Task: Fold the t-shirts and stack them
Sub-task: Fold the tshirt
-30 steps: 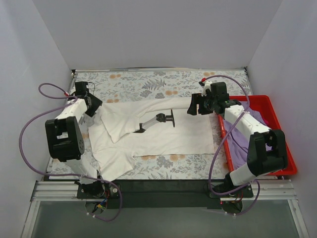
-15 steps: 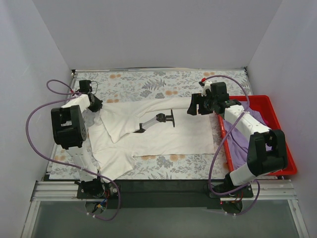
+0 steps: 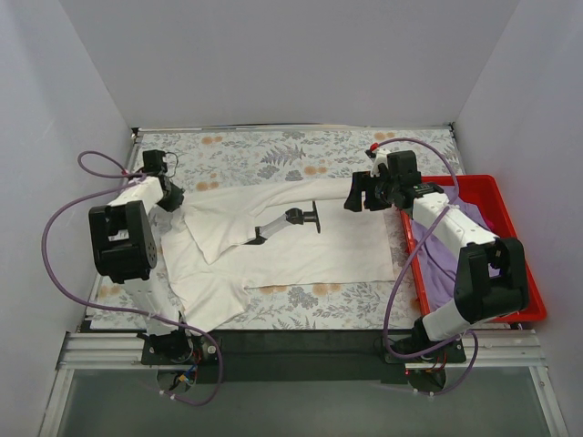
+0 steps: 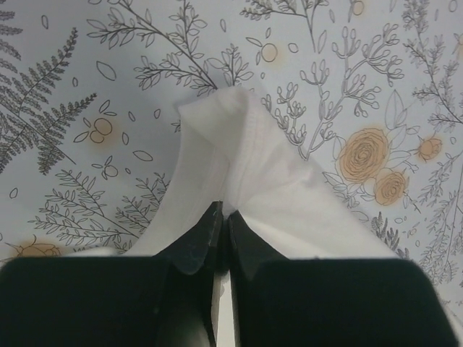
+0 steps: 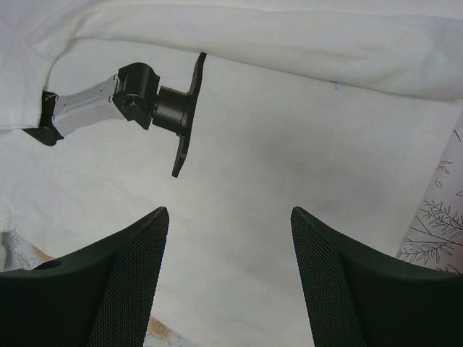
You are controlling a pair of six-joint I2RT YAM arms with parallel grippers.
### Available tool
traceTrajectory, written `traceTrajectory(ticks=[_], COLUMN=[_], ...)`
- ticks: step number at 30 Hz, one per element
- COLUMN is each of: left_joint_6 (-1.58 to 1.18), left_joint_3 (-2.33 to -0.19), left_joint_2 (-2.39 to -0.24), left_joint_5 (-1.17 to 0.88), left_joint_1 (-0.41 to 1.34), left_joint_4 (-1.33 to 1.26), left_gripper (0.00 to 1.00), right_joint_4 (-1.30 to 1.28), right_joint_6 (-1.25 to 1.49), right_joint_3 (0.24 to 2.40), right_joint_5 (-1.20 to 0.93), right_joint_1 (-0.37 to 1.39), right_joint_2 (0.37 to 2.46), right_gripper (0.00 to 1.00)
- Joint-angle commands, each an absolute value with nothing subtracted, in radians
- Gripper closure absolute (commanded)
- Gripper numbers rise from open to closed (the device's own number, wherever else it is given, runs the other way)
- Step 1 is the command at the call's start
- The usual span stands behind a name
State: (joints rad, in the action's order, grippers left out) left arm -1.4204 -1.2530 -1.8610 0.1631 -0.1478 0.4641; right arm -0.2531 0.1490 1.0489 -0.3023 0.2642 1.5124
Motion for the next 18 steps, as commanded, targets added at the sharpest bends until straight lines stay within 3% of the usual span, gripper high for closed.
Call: traceTrajectory(ticks=[1,3,4,8,18], left_joint_6=[-1.430,-1.416,-1.405,-1.384,-1.349], left_joint_3=[-1.236,-1.247,-1.253,-1.289,-1.241], left_joint_2=[-1.851,-1.874,-1.887,-1.867,-1.697], left_joint_5=[0.212,0.199,0.199,0.216,0.256], left_joint_1=[-0.172,-0.175,-0.176,-0.176,-0.169], left_joint_4=[0.471,0.454,0.451,0.465,0.525], left_gripper=[0.91,0.82,0.72,0.46,0.44], right_joint_4=[-0.229,-0.229,-0.229,-0.229,-0.230], right_joint_6=[0.127,0.127,0.127,0.126,0.124], right_joint_3=[1.048,1.052,1.055,1.069,1.031], right_joint_5=[-0.314,-0.322,-0.328,-0.348,-0.347], right_joint_1=[0.267,0.267,0.268,0.270,0.268], right_joint_2=[1.519,1.525,1.526,1.522,1.462], right_gripper=[0.37,0.37,0.37,0.37,0.37])
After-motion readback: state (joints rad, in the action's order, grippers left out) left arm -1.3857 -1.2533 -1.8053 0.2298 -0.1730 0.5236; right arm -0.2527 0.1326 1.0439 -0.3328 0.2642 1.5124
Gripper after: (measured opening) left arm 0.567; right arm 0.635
